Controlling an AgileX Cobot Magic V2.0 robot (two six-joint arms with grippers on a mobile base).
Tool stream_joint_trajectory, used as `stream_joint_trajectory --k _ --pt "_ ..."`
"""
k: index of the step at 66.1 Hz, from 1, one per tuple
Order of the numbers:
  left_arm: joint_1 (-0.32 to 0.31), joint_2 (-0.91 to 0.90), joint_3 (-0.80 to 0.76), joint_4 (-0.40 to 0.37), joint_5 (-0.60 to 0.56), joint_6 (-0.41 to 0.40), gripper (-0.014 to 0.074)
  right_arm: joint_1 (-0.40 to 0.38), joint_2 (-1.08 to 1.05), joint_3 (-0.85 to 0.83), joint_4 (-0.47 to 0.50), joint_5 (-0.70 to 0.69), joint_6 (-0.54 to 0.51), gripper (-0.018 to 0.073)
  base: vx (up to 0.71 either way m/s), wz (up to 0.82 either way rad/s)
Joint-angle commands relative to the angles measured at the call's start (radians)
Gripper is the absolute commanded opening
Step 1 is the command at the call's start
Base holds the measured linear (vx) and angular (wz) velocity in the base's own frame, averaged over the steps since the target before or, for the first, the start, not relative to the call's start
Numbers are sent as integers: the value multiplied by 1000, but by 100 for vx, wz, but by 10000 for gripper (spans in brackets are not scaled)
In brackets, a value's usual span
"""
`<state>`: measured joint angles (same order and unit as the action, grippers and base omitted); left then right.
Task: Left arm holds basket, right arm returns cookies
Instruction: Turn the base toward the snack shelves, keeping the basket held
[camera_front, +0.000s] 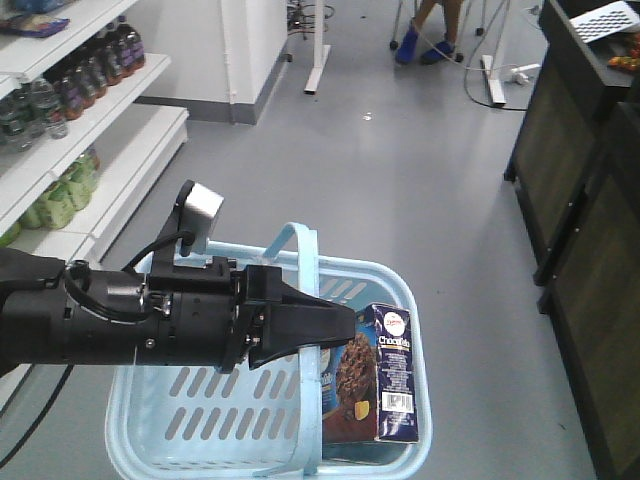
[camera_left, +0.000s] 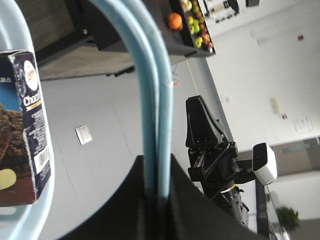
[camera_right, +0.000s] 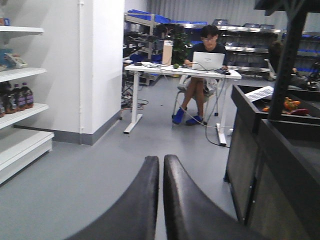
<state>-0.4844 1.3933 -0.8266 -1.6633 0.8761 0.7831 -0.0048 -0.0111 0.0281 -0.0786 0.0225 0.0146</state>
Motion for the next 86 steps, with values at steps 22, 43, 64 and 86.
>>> stream_joint_trajectory --k 22,43,64,86 --pt "-3 -33 -40 -82 52 12 -3 -5 -13 18 -6 -72 -2 -3 17 -38" --pt "-3 -33 -40 -82 54 12 -3 -5 -13 18 -6 -72 -2 -3 28 0" --pt "-3 -33 -40 -82 54 12 -3 -5 -13 18 -6 -72 -2 -3 34 7" --pt "-3 -33 -40 -82 54 12 -3 -5 -13 18 -6 -72 -2 -3 36 -3"
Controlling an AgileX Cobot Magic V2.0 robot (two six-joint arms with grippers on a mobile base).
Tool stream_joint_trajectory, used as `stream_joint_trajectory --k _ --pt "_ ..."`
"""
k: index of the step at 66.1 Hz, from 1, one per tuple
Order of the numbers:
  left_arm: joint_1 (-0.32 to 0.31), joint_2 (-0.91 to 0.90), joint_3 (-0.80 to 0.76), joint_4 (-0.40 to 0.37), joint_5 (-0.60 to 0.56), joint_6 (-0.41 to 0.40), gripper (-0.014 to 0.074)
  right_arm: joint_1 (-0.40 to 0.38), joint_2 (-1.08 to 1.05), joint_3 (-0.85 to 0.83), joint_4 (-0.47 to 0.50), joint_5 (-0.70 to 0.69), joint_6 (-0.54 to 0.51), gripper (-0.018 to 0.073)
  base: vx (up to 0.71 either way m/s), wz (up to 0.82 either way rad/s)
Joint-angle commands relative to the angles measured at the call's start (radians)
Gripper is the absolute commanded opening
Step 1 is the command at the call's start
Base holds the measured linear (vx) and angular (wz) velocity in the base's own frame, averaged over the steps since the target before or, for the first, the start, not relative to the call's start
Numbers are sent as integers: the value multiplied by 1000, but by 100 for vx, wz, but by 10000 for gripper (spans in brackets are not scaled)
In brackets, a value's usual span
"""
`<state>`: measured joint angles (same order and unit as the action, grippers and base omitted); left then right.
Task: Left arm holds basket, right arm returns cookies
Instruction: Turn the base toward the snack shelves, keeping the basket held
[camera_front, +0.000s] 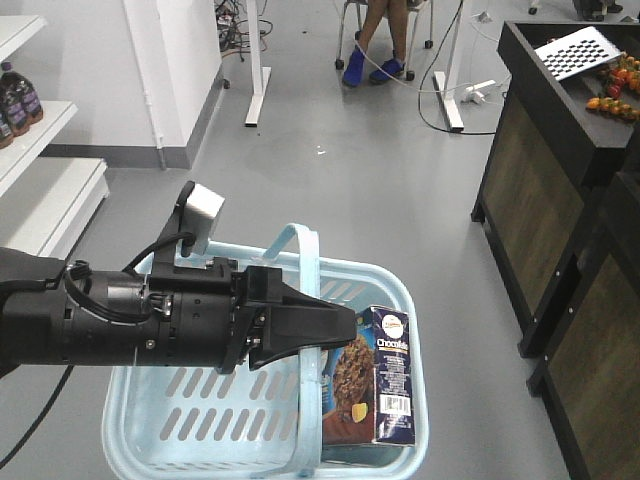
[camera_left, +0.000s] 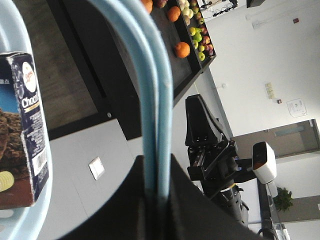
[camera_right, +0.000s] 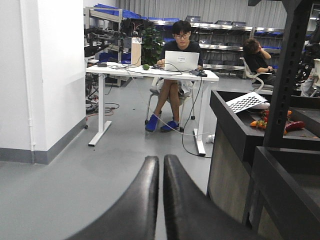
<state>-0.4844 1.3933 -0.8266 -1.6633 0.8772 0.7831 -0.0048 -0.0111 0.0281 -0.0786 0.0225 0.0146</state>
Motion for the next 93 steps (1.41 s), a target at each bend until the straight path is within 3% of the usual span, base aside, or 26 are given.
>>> stream_joint_trajectory --k 1,66,93 --pt "-3 -33 -40 -82 52 12 -3 -5 -13 18 -6 -72 -2 -3 36 -8" --pt "-2 -33 -40 -82 52 12 -3 -5 -13 18 -6 -72 -2 -3 35 -1" --pt "-2 -33 -40 -82 52 12 -3 -5 -13 18 -6 -72 -2 -3 32 41"
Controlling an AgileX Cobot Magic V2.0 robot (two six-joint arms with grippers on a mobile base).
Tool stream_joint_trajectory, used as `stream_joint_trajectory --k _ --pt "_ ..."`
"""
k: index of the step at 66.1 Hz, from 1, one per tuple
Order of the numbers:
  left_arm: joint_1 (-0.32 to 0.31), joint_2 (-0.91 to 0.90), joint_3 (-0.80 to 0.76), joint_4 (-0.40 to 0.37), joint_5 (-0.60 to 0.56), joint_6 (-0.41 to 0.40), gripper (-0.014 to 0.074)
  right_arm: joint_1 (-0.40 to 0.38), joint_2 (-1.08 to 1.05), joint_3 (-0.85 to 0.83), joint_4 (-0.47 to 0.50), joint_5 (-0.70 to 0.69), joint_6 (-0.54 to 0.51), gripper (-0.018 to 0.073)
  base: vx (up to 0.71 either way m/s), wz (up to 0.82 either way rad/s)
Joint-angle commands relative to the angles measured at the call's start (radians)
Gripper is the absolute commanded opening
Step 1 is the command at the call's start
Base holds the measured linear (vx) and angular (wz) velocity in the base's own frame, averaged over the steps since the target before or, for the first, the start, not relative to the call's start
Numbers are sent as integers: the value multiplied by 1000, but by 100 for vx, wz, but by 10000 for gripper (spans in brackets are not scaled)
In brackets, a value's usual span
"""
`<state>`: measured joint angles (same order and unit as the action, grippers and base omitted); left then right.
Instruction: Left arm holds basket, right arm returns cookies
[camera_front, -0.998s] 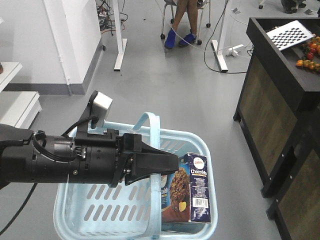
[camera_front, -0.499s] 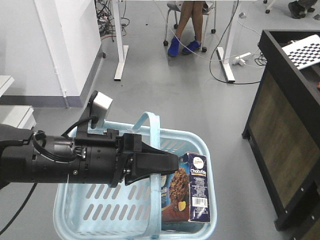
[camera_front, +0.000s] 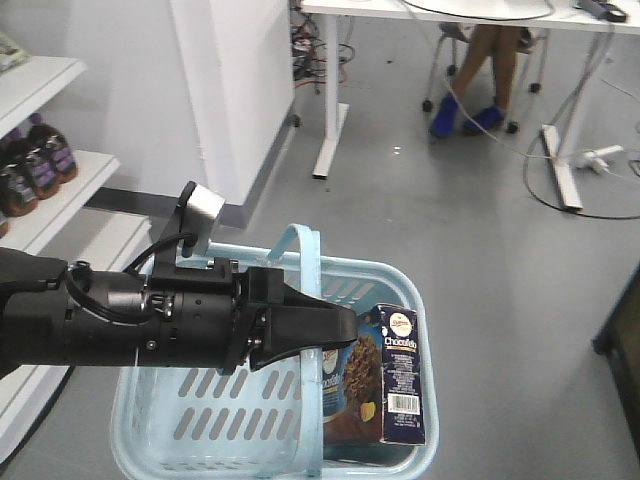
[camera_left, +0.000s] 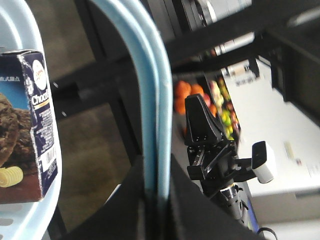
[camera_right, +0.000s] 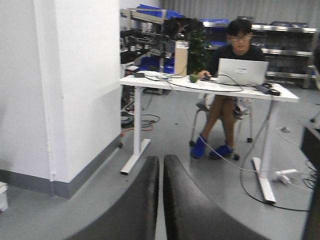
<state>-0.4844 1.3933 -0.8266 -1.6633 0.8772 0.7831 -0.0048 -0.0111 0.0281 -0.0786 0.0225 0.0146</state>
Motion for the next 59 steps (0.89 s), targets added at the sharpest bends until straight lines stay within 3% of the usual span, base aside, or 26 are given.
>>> stream_joint_trajectory --k 1,59 --pt "-2 -33 -40 -82 52 12 -3 -5 -13 18 -6 -72 -2 -3 31 76" --pt "-2 -33 -40 -82 52 12 -3 -5 -13 18 -6 -72 -2 -3 27 75"
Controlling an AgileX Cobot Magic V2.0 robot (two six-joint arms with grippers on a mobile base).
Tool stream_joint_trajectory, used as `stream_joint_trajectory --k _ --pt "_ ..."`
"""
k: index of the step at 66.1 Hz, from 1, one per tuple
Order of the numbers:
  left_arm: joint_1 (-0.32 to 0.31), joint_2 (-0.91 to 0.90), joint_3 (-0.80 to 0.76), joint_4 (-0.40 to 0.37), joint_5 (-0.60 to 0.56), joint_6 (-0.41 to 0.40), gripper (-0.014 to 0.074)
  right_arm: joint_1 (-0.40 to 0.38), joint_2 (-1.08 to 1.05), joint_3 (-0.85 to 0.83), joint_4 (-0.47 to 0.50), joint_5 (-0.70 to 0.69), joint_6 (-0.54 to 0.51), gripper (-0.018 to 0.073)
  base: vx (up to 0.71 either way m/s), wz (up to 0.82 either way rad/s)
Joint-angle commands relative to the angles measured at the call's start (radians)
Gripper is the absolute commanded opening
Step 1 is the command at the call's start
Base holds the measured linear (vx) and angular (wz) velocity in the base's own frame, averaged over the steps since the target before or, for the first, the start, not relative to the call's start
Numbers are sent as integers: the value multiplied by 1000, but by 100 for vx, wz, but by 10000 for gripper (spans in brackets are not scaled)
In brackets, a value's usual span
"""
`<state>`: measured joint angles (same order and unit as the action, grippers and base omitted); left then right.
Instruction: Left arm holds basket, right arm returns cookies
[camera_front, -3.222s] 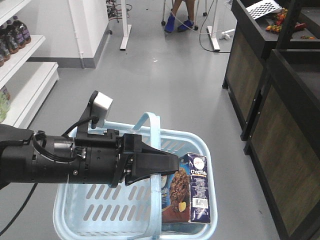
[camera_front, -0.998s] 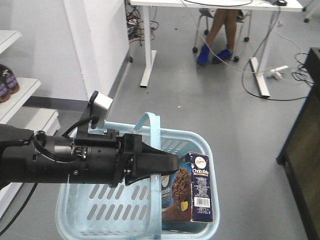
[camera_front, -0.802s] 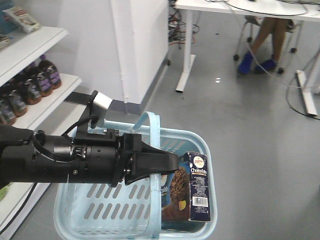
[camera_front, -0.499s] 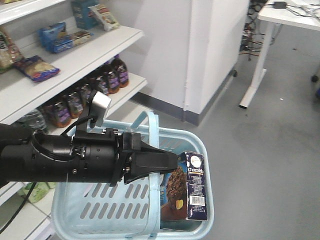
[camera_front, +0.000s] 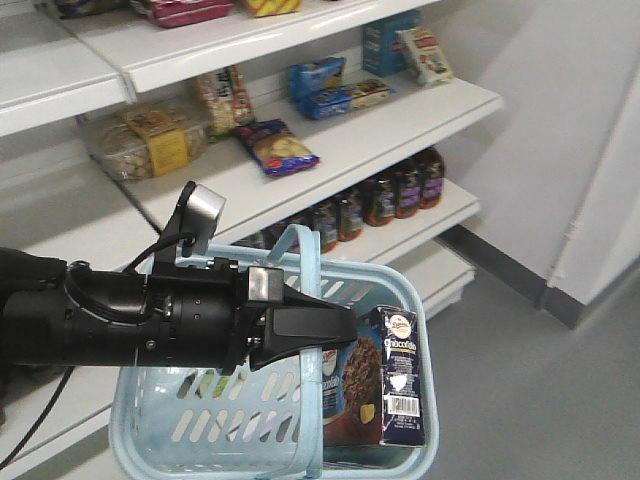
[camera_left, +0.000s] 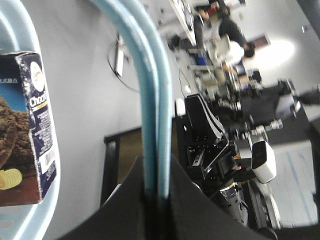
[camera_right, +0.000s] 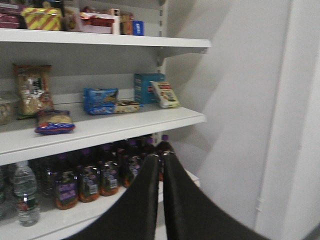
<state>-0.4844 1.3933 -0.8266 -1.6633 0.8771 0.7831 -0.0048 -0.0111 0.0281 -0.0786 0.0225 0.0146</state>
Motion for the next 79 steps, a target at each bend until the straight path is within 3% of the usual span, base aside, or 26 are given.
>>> stream_joint_trajectory --k 1,39,79 --pt "-2 -33 -40 -82 52 12 -3 -5 -13 18 -6 -72 -2 -3 25 77" --pt "-2 -33 -40 -82 52 12 -3 -5 -13 18 -6 -72 -2 -3 22 79" --pt "-2 -33 -40 -82 52 12 -3 -5 -13 18 -6 -72 -2 -3 9 28"
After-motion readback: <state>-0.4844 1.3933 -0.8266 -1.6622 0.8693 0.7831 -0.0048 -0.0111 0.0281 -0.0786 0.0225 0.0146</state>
